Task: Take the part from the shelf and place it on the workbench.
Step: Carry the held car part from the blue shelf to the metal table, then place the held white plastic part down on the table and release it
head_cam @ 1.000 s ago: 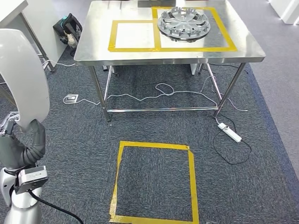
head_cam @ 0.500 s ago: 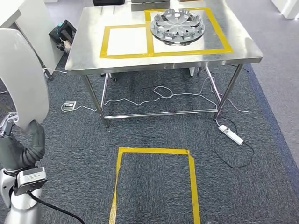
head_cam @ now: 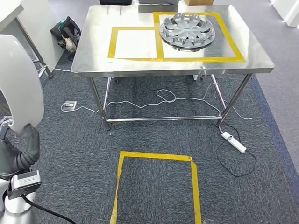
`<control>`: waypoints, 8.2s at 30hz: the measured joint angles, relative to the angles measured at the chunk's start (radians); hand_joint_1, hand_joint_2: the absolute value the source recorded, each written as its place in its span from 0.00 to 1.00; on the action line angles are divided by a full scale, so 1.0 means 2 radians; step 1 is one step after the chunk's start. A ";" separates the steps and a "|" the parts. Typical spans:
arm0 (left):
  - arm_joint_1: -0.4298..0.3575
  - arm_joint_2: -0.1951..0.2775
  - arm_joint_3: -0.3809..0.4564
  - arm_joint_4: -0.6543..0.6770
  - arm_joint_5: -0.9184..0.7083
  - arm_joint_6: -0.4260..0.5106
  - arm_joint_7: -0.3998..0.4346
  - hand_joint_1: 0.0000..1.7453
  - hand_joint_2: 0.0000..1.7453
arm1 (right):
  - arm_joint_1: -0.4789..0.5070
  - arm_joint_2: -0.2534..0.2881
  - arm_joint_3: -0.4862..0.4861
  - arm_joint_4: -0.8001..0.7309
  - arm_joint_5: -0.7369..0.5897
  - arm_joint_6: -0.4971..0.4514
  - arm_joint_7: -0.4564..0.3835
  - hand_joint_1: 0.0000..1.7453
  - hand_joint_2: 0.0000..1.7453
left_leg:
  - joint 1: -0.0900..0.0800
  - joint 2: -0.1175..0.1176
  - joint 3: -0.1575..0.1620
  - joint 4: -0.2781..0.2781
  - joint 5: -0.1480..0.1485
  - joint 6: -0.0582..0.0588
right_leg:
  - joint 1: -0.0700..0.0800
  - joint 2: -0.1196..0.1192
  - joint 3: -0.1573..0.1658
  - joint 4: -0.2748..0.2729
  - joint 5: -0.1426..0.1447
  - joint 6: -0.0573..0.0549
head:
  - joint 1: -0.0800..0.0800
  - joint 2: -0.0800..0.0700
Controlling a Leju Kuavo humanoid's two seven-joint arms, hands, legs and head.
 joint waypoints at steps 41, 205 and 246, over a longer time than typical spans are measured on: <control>-0.016 -0.009 0.004 -0.004 -0.003 -0.023 0.003 1.00 1.00 | 0.001 0.008 0.001 0.000 -0.022 -0.012 -0.005 0.00 0.00 | 0.003 0.002 -0.032 0.082 -0.042 -0.028 | -0.002 0.001 0.067 -0.101 0.024 -0.021 | -0.005 0.000; -0.261 -0.043 -0.201 0.453 -0.165 -0.192 0.164 1.00 1.00 | -0.022 0.039 0.003 0.000 -0.054 -0.033 0.038 0.00 0.00 | 0.004 0.001 -0.033 -0.007 0.037 -0.017 | 0.003 0.003 0.065 -0.102 0.021 -0.006 | -0.002 0.000; -0.324 -0.058 -0.263 0.663 -0.479 0.000 0.332 0.00 1.00 | -0.025 0.038 0.040 0.000 -0.059 -0.023 0.049 0.00 0.00 | 0.003 0.001 -0.033 -0.007 0.037 -0.017 | 0.003 0.003 0.065 -0.101 0.021 -0.006 | -0.002 0.000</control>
